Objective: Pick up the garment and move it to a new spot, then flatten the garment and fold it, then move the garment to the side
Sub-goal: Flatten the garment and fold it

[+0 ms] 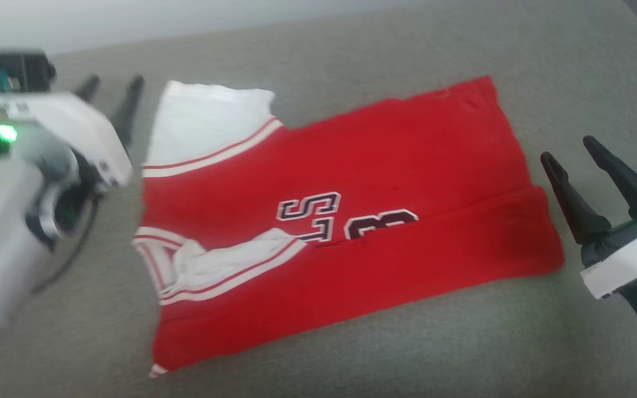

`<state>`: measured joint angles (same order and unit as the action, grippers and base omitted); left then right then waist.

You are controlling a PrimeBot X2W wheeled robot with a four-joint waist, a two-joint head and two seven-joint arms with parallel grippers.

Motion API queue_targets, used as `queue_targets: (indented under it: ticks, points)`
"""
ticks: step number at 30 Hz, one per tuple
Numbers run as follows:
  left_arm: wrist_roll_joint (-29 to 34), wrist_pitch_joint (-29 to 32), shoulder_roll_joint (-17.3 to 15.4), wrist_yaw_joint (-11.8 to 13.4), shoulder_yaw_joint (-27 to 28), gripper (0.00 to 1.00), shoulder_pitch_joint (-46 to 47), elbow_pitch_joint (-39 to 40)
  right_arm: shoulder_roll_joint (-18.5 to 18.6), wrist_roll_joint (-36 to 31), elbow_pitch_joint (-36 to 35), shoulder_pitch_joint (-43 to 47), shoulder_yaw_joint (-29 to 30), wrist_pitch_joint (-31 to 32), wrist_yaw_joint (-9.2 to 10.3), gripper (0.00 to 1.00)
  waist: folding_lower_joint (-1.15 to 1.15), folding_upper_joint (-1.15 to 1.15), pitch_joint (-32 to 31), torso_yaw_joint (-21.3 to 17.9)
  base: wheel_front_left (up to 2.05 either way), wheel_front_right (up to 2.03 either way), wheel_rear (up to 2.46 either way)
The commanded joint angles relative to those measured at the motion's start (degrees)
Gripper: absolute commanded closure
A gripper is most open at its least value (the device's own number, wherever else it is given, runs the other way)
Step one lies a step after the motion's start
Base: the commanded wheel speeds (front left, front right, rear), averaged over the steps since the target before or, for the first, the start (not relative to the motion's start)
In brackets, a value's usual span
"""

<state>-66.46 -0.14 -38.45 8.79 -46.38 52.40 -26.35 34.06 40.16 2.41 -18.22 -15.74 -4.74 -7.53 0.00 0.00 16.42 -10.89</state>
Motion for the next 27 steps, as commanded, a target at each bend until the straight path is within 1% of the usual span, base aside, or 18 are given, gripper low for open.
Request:
queue_targets:
  ticks: [1, 2, 6, 8, 10, 13, 15, 17, 19, 20, 21, 22, 23, 24, 27]
  points:
    - [0.85, 1.07, 0.41, -0.61, -0.39, 0.00, 1.76, -1.71, -0.35, 0.22, -0.17, -0.76, 0.15, -0.52, 0.09, 0.00, 0.00, 0.00, 2.10, -2.58, 0.00, 0.00, 0.00]
    - [0.77, 4.49, 1.57, -1.72, -0.85, 0.00, 5.90, -6.63, -0.77, 0.31, 0.05, -0.99, -0.10, -0.84, 0.09, 0.00, 0.00, 0.00, 3.26, -4.03, 0.00, 0.00, 0.00]
    - [0.88, 14.71, 3.15, -3.74, -3.17, 0.00, 13.26, -15.83, -1.20, 1.21, 0.10, -1.44, -1.10, -1.42, 0.08, 0.00, 0.00, 0.00, 5.81, -6.35, 0.00, 0.00, 0.00]
    - [0.80, 20.53, 3.74, -4.33, -4.34, 0.00, 16.44, -19.70, -0.89, 1.64, 0.09, -2.16, -1.70, -1.55, 0.08, 0.00, 0.00, 0.00, 6.93, -7.47, 0.00, 0.00, 0.00]
    - [0.73, 25.95, 4.08, -4.11, -5.37, 0.00, 19.28, -23.20, -0.82, 2.09, 0.22, -2.68, -2.11, -1.97, 0.08, 0.00, 0.00, 0.00, 7.98, -8.41, 0.00, 0.00, 0.00]
    - [1.54, 34.42, 4.15, -4.68, -7.69, 0.00, 22.28, -27.27, -0.63, 2.63, 0.60, -3.73, -3.19, -2.38, 0.08, 0.00, 0.00, 0.00, 9.35, -9.55, 0.00, 0.00, 0.00]
    - [1.38, 38.88, 4.38, -5.88, -8.86, 0.00, 23.82, -28.83, -0.48, 2.81, 0.73, -4.31, -4.01, -2.61, 0.08, 0.00, 0.00, 0.00, 10.04, -9.99, 0.00, 0.00, 0.00]
    - [0.70, 42.32, 4.98, -6.97, -9.43, 0.00, 24.60, -30.05, -0.07, 3.20, 0.97, -4.56, -4.56, -2.89, 0.09, 0.00, 0.00, 0.00, 10.50, -10.12, 0.00, 0.00, 0.00]
    - [0.54, 43.35, 5.67, -7.61, -9.67, 0.00, 25.00, -30.75, 0.31, 3.43, 1.36, -4.74, -4.90, -3.04, 0.09, 0.00, 0.00, 0.00, 10.92, -9.99, 0.00, 0.00, 0.00]
    - [0.86, 43.34, 5.92, -8.06, -9.87, 0.37, 25.42, -30.87, 0.50, 3.66, 1.52, -4.99, -5.03, -3.10, 0.09, 0.00, 0.00, 0.00, 11.13, -9.90, 0.00, 0.00, 0.00]
    - [1.14, 43.04, 6.17, -8.35, -9.96, 0.53, 25.75, -31.09, 0.80, 3.82, 1.67, -5.41, -5.15, -3.07, 0.08, 0.00, 0.00, 0.00, 11.30, -9.81, 0.00, 0.00, 0.00]
    - [0.89, 42.85, 6.56, -8.84, -9.83, 0.89, 25.93, -31.26, 1.16, 4.02, 1.81, -5.94, -5.27, -2.80, 0.09, 0.00, 0.00, 0.00, 11.46, -9.65, 0.00, 0.00, 0.00]
    - [0.36, 43.41, 7.01, -9.43, -9.72, 1.00, 26.05, -31.46, 1.48, 4.33, 1.90, -6.54, -5.50, -2.25, 0.09, 0.00, 0.00, 0.00, 11.69, -9.47, 0.00, 0.00, 0.00]
    - [-0.04, 43.98, 7.47, -10.11, -9.64, 1.00, 26.12, -31.66, 1.79, 4.47, 2.02, -7.49, -5.97, -1.46, 0.09, 0.00, 0.00, 0.00, 11.91, -9.33, 0.00, 0.00, 0.00]
    - [0.07, 43.83, 8.04, -10.70, -9.37, 1.00, 26.54, -32.10, 2.77, 4.95, 2.42, -10.20, -7.59, 1.32, 0.09, 0.00, 0.00, 0.00, 12.45, -8.90, 0.00, 0.00, 0.00]
